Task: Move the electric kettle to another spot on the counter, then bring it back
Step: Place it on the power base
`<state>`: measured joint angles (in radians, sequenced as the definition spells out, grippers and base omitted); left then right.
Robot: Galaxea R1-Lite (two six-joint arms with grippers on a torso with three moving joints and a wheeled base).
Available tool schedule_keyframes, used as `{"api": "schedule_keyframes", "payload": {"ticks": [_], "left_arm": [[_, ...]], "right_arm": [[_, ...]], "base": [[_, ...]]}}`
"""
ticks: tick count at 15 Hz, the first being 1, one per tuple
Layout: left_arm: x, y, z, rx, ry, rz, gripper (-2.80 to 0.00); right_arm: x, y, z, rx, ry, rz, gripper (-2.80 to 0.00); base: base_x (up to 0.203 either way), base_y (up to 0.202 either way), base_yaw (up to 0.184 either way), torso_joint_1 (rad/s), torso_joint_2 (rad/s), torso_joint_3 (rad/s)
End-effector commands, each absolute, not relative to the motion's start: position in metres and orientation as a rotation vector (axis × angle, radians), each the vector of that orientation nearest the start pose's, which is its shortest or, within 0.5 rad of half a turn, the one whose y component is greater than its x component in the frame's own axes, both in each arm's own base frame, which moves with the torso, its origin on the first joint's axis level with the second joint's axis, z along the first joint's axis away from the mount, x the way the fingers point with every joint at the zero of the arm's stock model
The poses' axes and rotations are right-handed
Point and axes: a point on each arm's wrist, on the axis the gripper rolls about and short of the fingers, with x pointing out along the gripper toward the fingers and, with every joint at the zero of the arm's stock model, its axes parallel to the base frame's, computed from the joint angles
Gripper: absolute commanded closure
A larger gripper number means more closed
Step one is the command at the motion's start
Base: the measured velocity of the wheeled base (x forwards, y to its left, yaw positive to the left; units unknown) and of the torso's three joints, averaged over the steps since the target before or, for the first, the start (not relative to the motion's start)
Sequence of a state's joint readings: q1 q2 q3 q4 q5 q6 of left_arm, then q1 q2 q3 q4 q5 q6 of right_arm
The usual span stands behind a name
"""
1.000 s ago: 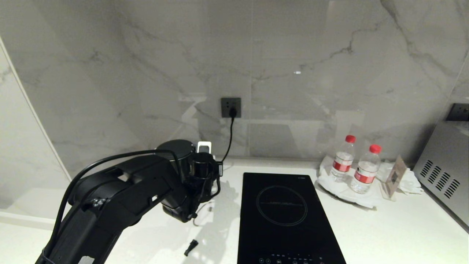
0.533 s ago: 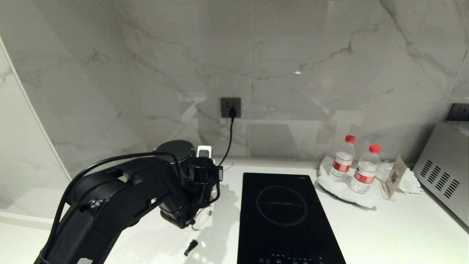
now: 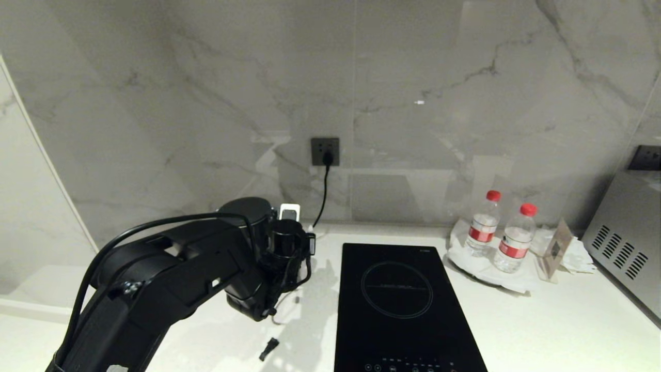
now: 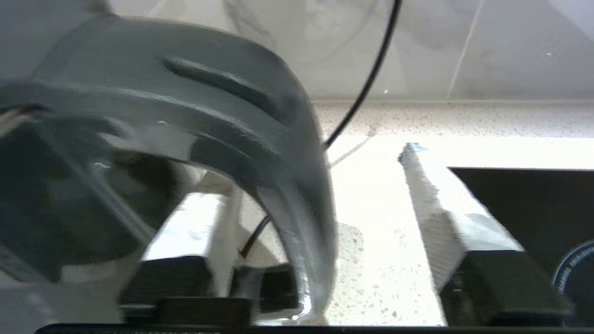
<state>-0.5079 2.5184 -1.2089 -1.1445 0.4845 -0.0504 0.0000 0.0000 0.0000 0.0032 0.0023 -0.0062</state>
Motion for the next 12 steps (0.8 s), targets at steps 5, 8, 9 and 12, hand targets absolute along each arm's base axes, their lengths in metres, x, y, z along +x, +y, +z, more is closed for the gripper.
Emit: {"api": "schedule_keyframes", "payload": {"ticks": [5, 8, 9, 12], "left_arm": [[0.389, -0.209, 0.005, 0.031, 0.152, -0.028, -2.80], [0.376, -0.205, -0.002, 0.039, 0.167, -0.037, -2.80], [0.373, -0.204, -0.004, 0.042, 0.172, -0.038, -2.80], [0.365, -0.198, -0.010, 0.040, 0.169, -0.040, -2.80]], "right_arm": [[-0.023, 0.000, 0.075, -0.006, 0.003, 0.003, 0.00], [-0.023, 0.000, 0.075, -0.006, 0.003, 0.003, 0.00], [-0.023, 0.000, 0.075, -0.006, 0.003, 0.003, 0.00], [-0.023, 0.000, 0.075, -0.006, 0.003, 0.003, 0.00]], "base": [[0.000, 0.000, 0.000, 0.000, 0.00, 0.000], [0.000, 0.000, 0.000, 0.000, 0.00, 0.000], [0.000, 0.000, 0.000, 0.000, 0.00, 0.000], [0.000, 0.000, 0.000, 0.000, 0.00, 0.000]]}}
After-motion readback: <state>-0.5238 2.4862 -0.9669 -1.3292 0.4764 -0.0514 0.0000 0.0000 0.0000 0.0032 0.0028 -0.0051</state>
